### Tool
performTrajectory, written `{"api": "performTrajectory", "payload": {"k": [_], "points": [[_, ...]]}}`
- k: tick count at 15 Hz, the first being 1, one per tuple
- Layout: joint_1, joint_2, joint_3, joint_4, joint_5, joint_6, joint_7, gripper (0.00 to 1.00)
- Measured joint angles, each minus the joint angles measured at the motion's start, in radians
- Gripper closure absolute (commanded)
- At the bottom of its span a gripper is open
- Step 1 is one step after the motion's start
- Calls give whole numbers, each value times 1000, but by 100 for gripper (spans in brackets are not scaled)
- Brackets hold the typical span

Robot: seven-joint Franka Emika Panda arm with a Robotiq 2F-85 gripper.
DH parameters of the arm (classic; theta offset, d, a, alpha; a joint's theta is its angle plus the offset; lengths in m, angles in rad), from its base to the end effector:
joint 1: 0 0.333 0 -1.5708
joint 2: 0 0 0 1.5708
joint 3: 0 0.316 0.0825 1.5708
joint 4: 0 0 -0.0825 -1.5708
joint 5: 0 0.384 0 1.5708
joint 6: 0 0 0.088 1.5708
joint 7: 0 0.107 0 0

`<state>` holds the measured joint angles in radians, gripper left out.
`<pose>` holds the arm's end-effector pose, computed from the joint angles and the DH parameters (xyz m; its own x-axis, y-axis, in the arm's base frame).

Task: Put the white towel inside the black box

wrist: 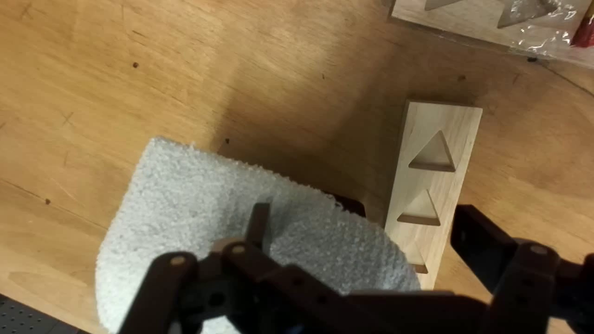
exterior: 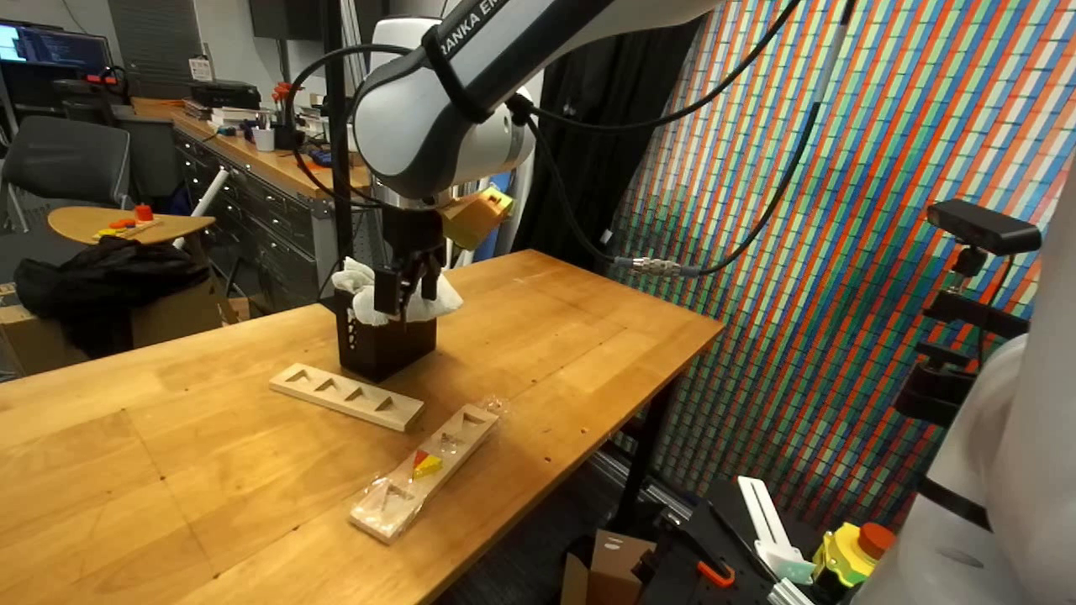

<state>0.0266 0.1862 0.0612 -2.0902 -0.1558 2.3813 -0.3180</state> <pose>0.5821 0.0489 0.3451 0.8684 0.4921 0.0612 0.4816 -0.8663 0.1327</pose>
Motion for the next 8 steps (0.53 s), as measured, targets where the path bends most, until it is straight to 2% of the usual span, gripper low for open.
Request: {"api": "performTrajectory", "payload": {"k": [8], "points": [[1,-8,0,-30,-33,32,13,0]]}}
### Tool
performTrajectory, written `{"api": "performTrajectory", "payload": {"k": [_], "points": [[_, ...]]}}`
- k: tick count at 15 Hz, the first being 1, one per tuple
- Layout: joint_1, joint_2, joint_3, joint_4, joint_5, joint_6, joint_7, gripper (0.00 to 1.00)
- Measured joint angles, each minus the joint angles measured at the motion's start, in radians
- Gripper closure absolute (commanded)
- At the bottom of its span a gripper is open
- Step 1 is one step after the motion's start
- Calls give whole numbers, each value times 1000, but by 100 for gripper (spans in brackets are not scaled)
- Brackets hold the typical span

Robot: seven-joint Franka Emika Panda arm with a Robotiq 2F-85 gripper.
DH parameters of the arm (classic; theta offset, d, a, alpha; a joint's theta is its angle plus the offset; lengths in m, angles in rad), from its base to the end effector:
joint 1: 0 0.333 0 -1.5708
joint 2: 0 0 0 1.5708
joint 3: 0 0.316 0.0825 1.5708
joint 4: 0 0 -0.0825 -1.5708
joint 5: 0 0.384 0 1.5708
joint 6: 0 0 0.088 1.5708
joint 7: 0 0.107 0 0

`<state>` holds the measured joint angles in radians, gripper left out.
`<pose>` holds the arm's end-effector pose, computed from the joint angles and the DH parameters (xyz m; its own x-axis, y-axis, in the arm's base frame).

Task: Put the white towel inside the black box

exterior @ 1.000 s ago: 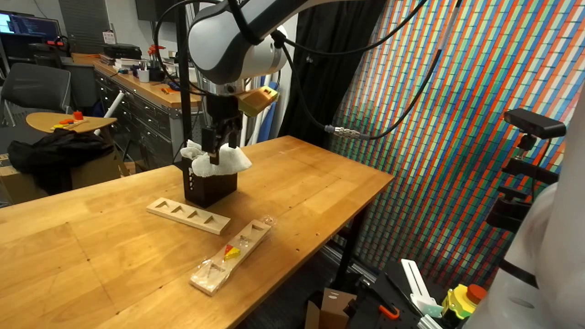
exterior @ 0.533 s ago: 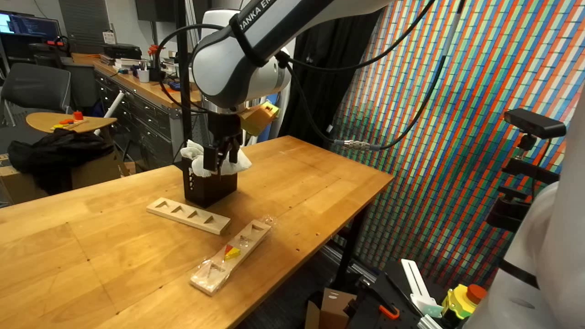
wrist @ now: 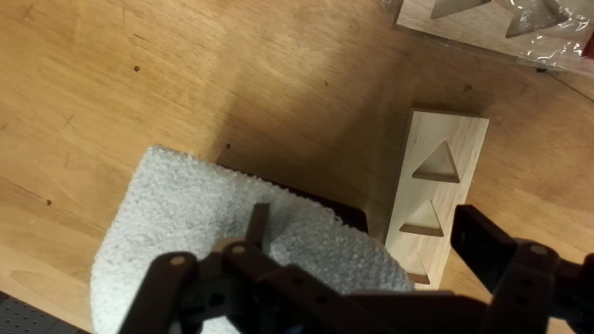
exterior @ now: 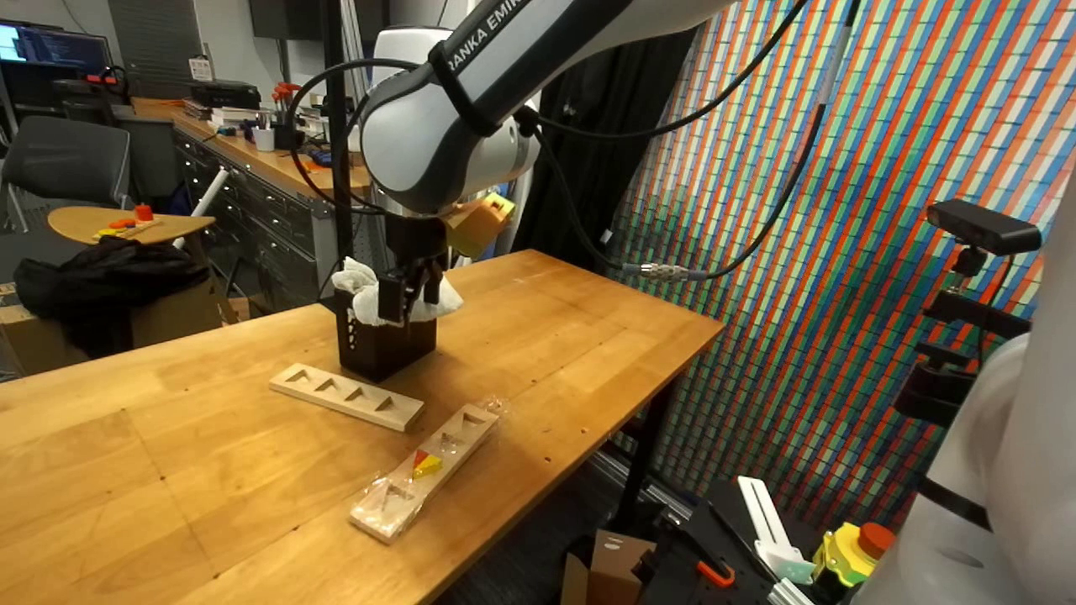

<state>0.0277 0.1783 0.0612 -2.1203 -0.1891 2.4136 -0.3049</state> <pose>0.5764 0.0497 0.3396 0.8605 0.5056 0.0628 0.4919 -0.8566 0.1558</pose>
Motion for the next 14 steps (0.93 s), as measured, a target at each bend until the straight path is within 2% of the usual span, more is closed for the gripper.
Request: {"api": "performTrajectory", "payload": {"k": [5,14], "points": [[18,-16,0,0,-100,4,16,0],[42,-16,0,-9,-160,4,18,0]]}}
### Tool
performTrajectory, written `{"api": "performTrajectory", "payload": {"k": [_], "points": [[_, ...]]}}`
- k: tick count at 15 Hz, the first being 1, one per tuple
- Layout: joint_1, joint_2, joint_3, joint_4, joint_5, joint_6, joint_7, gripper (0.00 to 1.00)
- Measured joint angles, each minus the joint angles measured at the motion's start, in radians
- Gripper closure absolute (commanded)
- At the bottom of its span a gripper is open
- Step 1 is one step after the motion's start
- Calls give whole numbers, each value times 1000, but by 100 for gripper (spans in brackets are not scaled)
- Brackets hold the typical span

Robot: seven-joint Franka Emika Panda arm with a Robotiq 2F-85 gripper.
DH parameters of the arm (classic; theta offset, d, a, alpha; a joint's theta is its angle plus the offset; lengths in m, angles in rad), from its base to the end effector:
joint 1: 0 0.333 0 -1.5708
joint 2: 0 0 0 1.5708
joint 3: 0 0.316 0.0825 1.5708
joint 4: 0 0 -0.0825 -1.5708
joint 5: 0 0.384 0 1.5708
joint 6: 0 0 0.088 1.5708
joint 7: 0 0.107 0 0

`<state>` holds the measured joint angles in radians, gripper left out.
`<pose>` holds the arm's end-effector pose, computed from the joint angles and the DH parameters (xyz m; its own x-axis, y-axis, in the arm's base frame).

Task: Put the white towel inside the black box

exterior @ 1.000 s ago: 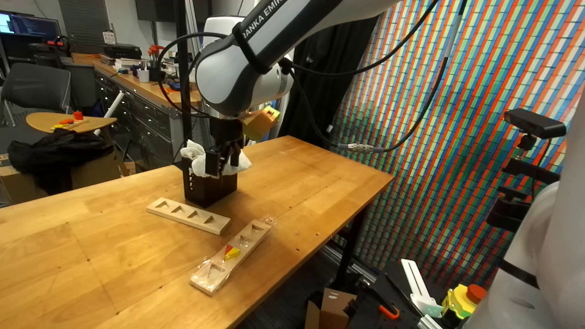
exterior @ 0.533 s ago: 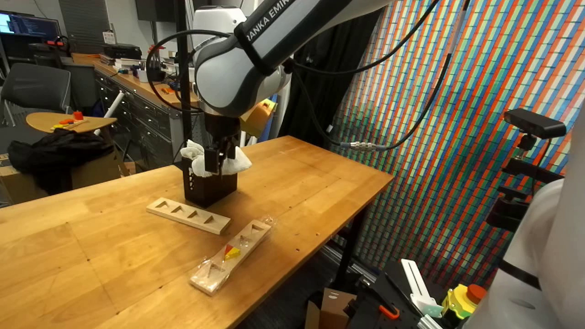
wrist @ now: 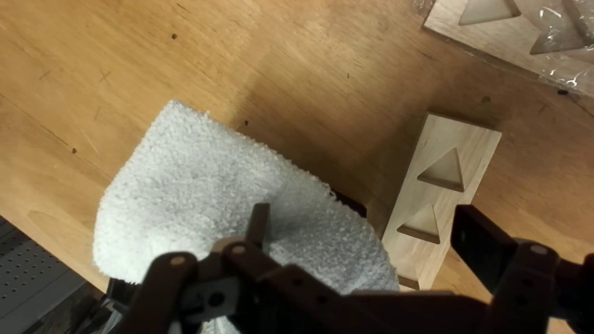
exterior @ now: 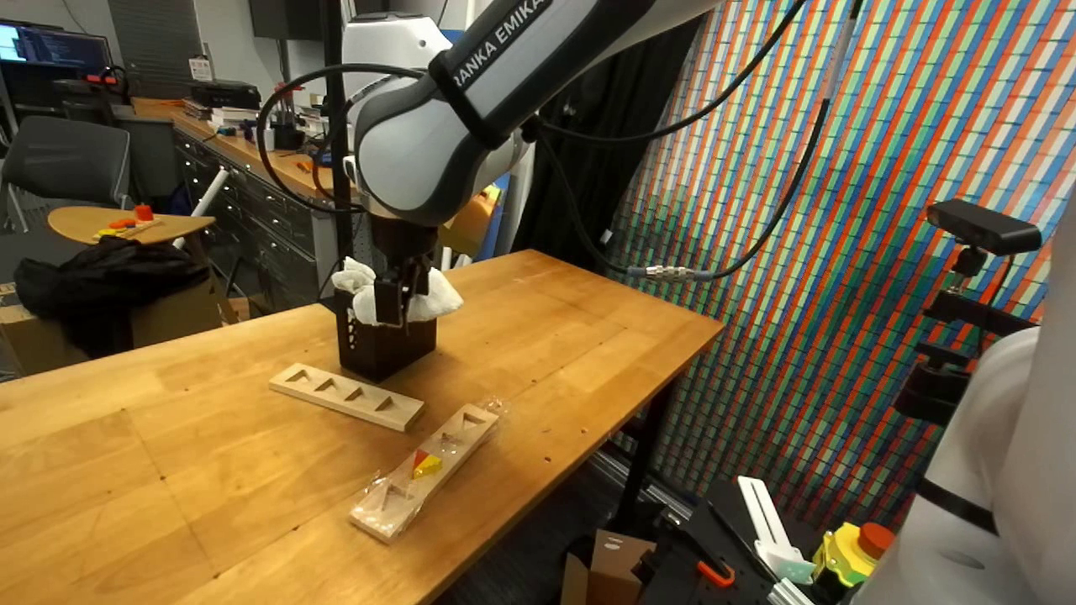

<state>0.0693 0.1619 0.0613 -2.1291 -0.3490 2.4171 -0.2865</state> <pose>0.5718 0.0728 0.3456 0.7860 0.6179 0.0208 0.5917 -0.7615 0.2645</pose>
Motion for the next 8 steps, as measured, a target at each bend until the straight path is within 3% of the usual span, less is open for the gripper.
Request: {"api": "performTrajectory", "payload": {"k": [8], "points": [[-9,12,-16,6,-67,0,-3,0]]}}
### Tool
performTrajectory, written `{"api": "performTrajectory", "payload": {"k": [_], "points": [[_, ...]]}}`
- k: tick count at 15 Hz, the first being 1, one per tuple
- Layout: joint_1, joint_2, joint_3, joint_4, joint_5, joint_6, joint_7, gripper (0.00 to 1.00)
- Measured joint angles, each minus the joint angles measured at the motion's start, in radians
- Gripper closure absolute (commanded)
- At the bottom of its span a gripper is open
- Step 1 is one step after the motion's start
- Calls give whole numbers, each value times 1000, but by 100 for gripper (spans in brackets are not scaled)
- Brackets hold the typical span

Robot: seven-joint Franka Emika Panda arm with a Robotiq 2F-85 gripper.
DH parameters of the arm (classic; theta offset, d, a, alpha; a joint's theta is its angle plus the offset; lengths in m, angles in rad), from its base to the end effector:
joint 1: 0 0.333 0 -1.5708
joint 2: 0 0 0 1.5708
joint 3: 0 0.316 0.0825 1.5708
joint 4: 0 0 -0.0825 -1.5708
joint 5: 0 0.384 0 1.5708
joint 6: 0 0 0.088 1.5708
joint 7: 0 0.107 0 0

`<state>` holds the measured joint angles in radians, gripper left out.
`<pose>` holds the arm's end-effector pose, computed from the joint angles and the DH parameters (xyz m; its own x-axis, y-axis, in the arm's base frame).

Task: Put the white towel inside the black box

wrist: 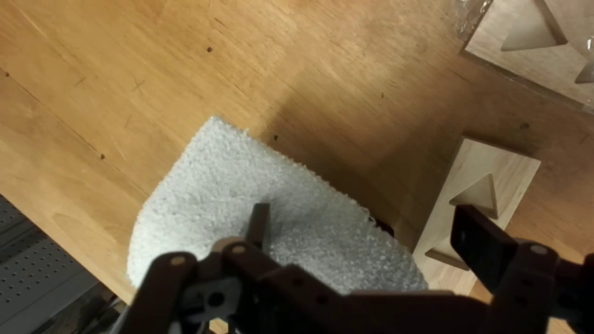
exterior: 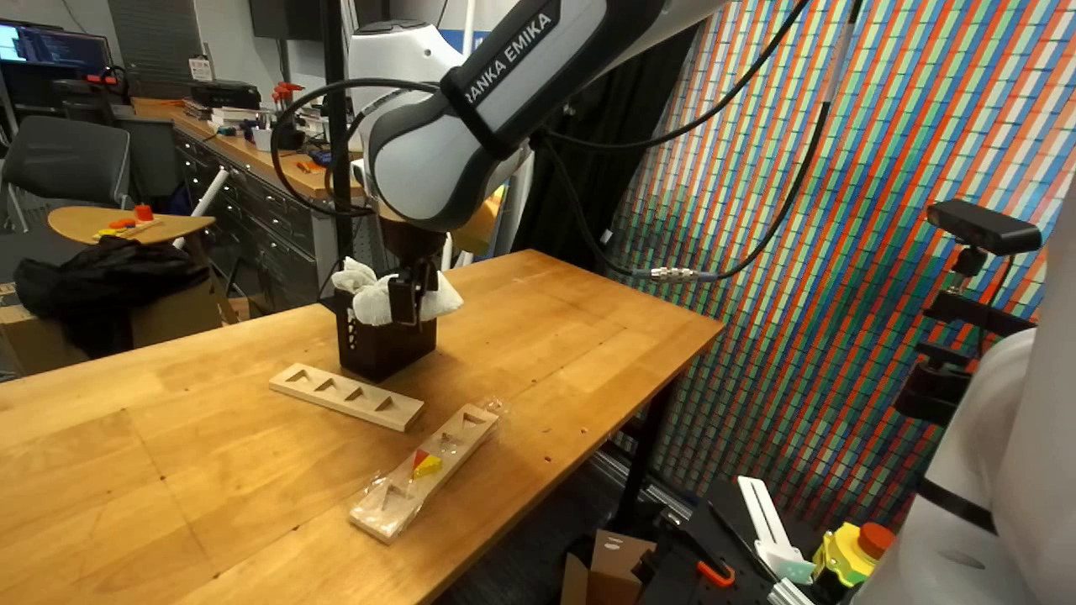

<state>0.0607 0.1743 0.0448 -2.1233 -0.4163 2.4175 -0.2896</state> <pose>0.5753 0.0584 0.3411 0.7717 0.6358 -0.0131 0.6088 -0.7327 0.3041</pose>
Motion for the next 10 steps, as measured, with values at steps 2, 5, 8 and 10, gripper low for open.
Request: {"api": "performTrajectory", "payload": {"k": [2,5,8,10], "points": [[-4,13,-2,9,0,1,-4,0],[-10,40,-3,37,0,1,-17,0],[-17,72,-7,73,0,1,-35,0],[-24,90,-11,92,0,1,-45,10]]}}
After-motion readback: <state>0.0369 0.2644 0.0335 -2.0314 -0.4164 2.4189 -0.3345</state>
